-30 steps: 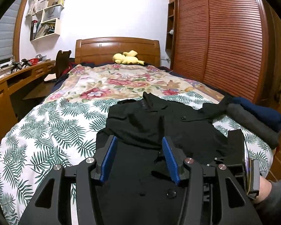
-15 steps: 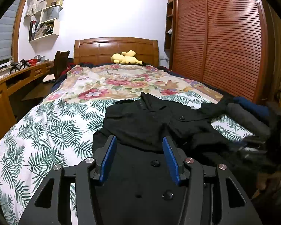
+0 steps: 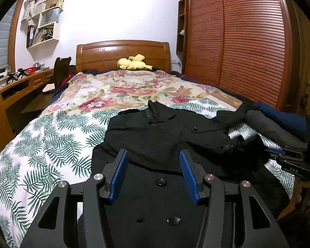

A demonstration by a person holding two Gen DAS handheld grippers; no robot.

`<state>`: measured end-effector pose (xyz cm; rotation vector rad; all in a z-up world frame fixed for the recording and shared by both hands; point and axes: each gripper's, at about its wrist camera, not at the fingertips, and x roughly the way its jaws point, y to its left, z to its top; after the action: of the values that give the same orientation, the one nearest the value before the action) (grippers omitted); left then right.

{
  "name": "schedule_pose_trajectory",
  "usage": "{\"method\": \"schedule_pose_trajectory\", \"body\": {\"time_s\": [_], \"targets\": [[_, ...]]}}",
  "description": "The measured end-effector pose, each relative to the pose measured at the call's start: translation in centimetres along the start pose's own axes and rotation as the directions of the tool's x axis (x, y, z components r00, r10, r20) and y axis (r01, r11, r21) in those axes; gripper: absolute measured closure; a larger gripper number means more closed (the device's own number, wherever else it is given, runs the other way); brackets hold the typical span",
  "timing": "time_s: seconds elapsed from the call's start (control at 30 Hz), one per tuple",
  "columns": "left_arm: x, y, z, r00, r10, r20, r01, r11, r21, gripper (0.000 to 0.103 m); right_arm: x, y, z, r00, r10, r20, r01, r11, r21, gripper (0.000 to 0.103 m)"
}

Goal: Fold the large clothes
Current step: 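Move the right gripper to the other outstretched coat sleeve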

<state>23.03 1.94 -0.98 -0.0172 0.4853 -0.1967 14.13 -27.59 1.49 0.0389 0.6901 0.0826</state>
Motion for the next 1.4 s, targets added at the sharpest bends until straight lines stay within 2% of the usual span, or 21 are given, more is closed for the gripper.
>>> {"method": "schedule_pose_trajectory", "body": {"time_s": [0.07,0.1,0.13,0.23,0.43,0.57,0.67,0.77,0.87,1.0,1.07,1.17,1.3,1.4], "targets": [[0.2,-0.1,0.1,1.000,-0.004,-0.004,0.005,1.000,0.002,0.049,-0.2,-0.6,-0.1,0.999,-0.045,0.008,0.045,0.999,-0.003,0.090],[0.3,-0.1,0.1,1.000,-0.006,-0.005,0.006,1.000,0.003,0.049,-0.3,-0.9,0.0,0.998,-0.066,0.012,0.066,0.998,0.001,0.085],[0.4,-0.2,0.1,1.000,-0.008,-0.006,0.008,1.000,0.004,0.049,-0.5,-1.2,-0.1,0.997,-0.078,0.015,0.077,0.997,0.004,0.074],[0.8,-0.5,0.1,1.000,-0.017,-0.009,0.017,1.000,0.007,0.049,-0.8,-2.0,0.1,0.995,-0.097,0.039,0.096,0.995,0.026,0.060],[1.2,-1.2,-0.2,1.000,-0.015,0.008,0.015,1.000,0.016,0.048,-0.5,-2.7,-0.2,0.997,-0.070,0.034,0.069,0.997,0.029,0.060],[1.5,-1.9,-0.6,1.000,-0.021,0.021,0.021,1.000,0.023,0.048,0.7,-2.7,-0.2,0.997,-0.079,0.013,0.079,0.997,0.007,0.060],[1.9,-2.2,-0.9,0.999,-0.032,0.012,0.032,0.999,0.030,0.048,2.0,-3.1,0.1,0.991,-0.132,-0.013,0.132,0.991,-0.008,0.060],[2.3,-2.4,-0.9,0.999,-0.046,-0.005,0.046,0.998,0.031,0.048,3.5,-5.1,0.0,0.966,-0.245,-0.076,0.248,0.968,0.025,0.060],[2.5,-2.7,-0.8,0.998,-0.059,-0.019,0.060,0.997,0.039,0.047,3.6,-7.2,-0.3,0.961,-0.254,-0.106,0.262,0.962,0.076,0.060],[2.6,-2.8,-0.4,0.997,-0.075,-0.034,0.076,0.996,0.038,0.047,1.5,-8.2,-0.3,0.951,-0.301,-0.078,0.307,0.949,0.077,0.060],[2.7,-2.9,-0.3,0.996,-0.082,-0.043,0.083,0.996,0.040,0.047,0.4,-8.5,-0.4,0.955,-0.291,-0.061,0.295,0.951,0.092,0.060],[2.8,-3.1,0.0,0.995,-0.088,-0.047,0.090,0.995,0.047,0.046,-0.4,-8.4,-0.1,0.973,-0.231,-0.029,0.233,0.967,0.107,0.060],[2.9,-3.5,0.2,0.994,-0.102,-0.040,0.104,0.994,0.038,0.046,-0.4,-5.8,0.4,0.992,-0.126,0.008,0.125,0.992,0.033,0.060],[3.2,-4.0,0.1,0.993,-0.108,-0.038,0.109,0.993,0.033,0.046,0.3,-3.7,0.7,0.997,-0.070,0.023,0.071,0.997,-0.029,0.063]]}}
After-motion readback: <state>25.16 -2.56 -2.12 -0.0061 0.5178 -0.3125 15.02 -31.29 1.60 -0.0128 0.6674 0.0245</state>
